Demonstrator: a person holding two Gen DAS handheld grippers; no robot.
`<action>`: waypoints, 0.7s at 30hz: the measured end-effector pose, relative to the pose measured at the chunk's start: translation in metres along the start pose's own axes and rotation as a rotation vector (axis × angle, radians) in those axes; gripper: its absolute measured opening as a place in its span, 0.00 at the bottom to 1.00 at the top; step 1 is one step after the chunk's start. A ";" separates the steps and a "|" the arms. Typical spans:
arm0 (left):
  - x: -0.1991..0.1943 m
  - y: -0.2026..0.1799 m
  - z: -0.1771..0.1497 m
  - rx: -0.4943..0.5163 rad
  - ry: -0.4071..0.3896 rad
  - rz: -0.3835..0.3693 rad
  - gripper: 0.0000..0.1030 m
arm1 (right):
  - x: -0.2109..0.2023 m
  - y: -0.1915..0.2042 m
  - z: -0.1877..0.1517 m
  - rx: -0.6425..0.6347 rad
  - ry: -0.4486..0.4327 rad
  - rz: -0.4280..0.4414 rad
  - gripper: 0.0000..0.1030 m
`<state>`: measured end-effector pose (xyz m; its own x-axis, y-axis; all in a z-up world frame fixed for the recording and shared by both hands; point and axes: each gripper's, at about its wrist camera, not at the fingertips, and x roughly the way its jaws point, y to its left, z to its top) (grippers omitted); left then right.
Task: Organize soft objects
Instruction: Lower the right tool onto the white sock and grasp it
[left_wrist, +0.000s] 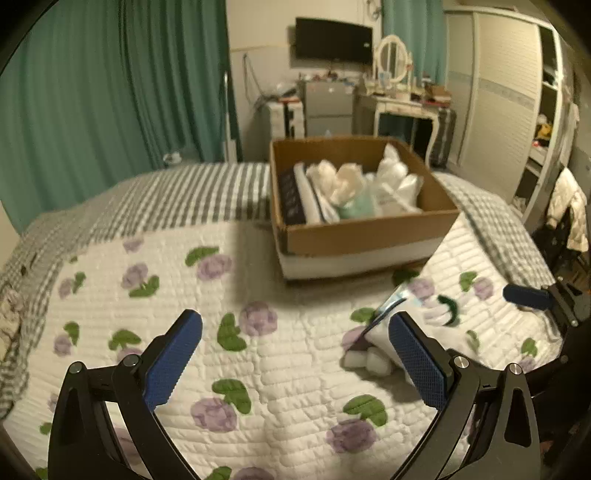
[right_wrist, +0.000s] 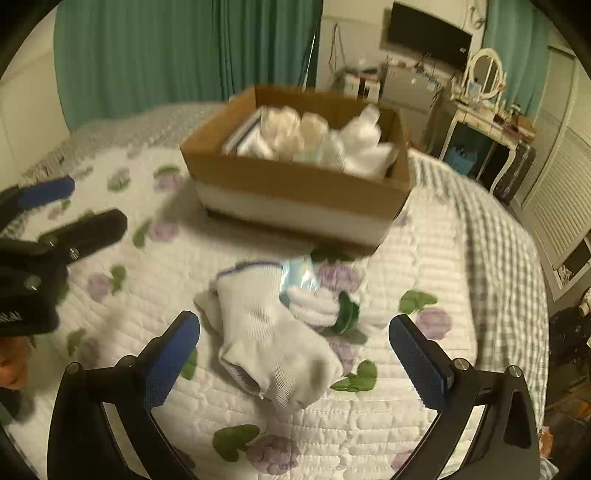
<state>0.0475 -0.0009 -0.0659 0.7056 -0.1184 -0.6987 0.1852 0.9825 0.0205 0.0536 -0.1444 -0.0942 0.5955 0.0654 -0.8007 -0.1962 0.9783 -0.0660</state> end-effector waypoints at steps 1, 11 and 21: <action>0.005 0.002 -0.002 -0.008 0.009 0.007 1.00 | 0.008 0.002 0.000 -0.003 0.019 -0.002 1.00; 0.048 0.000 -0.021 0.003 0.115 -0.011 1.00 | 0.076 0.006 -0.019 -0.044 0.231 0.044 1.00; 0.067 -0.022 -0.027 0.012 0.199 -0.042 1.00 | 0.062 -0.020 -0.026 0.019 0.218 0.143 0.57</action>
<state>0.0718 -0.0266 -0.1324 0.5484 -0.1270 -0.8265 0.2206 0.9754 -0.0035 0.0740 -0.1647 -0.1585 0.3801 0.1609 -0.9108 -0.2506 0.9658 0.0661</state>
